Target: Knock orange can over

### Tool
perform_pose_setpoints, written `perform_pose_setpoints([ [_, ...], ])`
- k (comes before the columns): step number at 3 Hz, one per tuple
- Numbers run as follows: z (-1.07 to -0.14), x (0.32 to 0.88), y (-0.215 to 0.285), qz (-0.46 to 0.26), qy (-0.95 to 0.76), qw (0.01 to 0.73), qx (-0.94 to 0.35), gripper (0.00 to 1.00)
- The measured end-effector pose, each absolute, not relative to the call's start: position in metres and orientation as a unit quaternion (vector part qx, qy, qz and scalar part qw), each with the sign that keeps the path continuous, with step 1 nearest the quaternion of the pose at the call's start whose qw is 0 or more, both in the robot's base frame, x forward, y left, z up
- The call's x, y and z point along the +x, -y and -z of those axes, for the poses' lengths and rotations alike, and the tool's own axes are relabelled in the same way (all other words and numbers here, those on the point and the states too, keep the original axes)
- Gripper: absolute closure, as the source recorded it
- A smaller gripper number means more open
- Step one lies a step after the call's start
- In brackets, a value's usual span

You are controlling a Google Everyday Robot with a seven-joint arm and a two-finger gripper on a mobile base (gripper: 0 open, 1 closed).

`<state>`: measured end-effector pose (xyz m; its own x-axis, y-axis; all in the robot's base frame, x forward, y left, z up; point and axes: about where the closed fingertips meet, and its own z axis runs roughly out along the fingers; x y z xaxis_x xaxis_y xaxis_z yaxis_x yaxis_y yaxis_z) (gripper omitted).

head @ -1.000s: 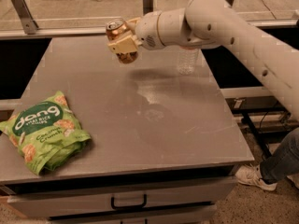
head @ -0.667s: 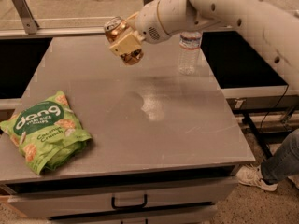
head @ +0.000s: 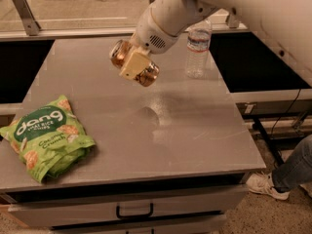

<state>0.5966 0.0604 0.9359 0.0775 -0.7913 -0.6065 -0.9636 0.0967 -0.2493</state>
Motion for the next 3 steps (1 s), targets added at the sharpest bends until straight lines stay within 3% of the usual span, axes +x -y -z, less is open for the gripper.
perform_pose_setpoints([
  [3,-0.872,0.573,-0.086,-0.12,-0.653,0.237,-0.709,0.12],
])
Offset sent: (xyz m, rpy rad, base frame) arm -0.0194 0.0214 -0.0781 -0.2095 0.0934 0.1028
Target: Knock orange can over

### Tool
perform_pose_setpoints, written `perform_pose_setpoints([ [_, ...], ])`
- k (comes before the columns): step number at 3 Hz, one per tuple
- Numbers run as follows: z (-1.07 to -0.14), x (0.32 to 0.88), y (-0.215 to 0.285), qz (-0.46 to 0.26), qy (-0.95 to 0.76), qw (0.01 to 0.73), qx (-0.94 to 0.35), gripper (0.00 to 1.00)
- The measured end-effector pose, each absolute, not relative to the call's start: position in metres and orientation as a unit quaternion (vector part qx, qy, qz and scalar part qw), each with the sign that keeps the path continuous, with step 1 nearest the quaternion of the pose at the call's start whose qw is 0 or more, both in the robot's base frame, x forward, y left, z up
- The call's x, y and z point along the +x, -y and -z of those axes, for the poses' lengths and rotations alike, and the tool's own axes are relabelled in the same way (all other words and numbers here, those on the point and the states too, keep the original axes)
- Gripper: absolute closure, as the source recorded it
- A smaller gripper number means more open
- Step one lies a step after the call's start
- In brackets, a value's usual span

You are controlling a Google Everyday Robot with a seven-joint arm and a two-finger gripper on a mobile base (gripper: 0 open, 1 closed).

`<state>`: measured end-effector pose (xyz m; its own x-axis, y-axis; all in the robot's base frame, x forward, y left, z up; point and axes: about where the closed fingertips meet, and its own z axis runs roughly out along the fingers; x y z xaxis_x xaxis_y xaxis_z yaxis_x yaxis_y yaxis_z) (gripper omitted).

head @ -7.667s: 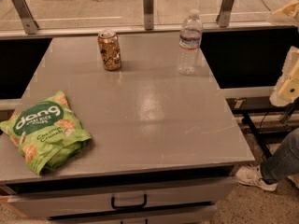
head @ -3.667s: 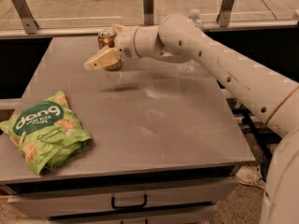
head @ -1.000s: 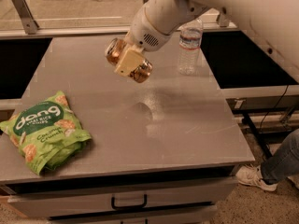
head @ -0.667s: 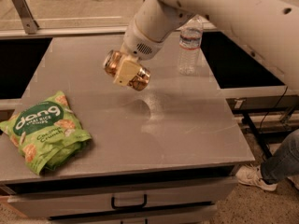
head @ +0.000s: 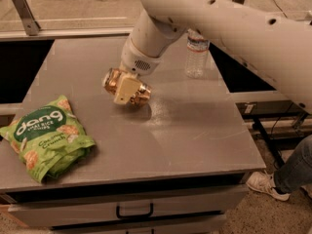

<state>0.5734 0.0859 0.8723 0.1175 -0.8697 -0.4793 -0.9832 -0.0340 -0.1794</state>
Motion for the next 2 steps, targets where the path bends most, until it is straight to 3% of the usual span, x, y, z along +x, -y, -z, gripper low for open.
perform_pose_setpoints([
  [1,-0.8652,0.5635,-0.0945,-0.129,-0.649,0.234,-0.713,0.0],
  [2,-0.8649,0.5558,-0.1019,-0.141,-0.641,0.234,-0.717,0.0],
])
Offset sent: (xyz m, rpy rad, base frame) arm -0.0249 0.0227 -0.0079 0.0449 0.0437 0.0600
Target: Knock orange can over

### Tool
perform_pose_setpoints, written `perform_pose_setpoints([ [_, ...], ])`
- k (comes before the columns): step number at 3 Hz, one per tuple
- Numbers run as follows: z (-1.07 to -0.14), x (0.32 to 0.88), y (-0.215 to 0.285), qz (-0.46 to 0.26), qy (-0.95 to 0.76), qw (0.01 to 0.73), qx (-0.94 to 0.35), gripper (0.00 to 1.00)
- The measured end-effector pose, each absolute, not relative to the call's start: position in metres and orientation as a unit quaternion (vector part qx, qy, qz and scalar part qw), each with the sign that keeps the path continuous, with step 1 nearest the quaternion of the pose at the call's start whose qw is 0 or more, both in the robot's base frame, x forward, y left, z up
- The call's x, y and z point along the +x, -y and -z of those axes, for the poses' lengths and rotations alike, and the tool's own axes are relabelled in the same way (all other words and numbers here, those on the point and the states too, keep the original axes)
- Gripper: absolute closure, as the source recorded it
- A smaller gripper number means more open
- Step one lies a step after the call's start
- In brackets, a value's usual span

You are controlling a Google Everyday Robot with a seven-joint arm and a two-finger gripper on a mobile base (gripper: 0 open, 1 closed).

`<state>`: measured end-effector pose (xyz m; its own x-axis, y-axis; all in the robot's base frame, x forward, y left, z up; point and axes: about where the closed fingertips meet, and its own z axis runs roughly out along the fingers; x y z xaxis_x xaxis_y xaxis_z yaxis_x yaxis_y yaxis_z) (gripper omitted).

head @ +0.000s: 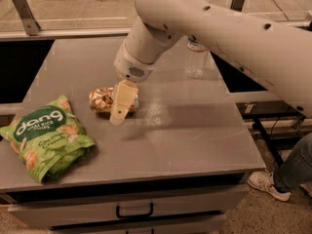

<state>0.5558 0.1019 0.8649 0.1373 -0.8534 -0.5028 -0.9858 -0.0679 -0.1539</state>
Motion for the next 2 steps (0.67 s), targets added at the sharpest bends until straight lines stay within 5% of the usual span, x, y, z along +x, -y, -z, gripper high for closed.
perform_pose_setpoints([
  [2,-0.912,0.583,-0.039,-0.169,-0.655,0.333,-0.657,0.0],
])
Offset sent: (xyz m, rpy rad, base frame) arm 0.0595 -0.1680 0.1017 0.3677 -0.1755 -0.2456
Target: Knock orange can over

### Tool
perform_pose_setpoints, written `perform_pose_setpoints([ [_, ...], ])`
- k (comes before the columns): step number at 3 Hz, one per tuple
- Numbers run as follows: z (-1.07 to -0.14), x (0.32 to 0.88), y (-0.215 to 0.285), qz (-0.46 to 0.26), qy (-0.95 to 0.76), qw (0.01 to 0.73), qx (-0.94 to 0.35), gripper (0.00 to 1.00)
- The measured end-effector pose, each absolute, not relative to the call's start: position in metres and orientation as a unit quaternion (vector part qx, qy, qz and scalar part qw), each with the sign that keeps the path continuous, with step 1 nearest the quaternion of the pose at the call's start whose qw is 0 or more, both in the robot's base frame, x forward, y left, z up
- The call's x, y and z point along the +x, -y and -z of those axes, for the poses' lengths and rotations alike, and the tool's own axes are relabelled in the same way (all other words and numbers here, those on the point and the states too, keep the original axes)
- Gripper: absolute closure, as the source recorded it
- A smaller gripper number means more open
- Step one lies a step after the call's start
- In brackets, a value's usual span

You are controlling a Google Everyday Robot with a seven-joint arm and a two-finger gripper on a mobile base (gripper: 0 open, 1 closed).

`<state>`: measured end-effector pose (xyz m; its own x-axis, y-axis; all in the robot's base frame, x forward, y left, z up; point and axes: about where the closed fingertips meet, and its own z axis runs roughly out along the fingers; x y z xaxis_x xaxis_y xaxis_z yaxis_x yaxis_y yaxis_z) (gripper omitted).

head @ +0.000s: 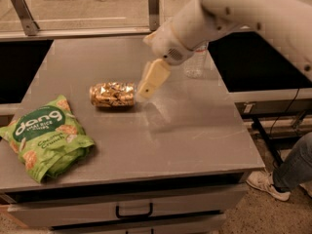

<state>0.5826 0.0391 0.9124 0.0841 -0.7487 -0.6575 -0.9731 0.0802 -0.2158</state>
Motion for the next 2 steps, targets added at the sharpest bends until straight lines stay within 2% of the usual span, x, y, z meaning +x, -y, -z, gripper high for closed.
perform_pose_setpoints([
  [1,-0.967,0.586,0.036,-0.143,-0.662,0.41,-0.611,0.0],
  [2,-0.976,0.584,0.053,-0.138,-0.665,0.422,-0.601,0.0],
])
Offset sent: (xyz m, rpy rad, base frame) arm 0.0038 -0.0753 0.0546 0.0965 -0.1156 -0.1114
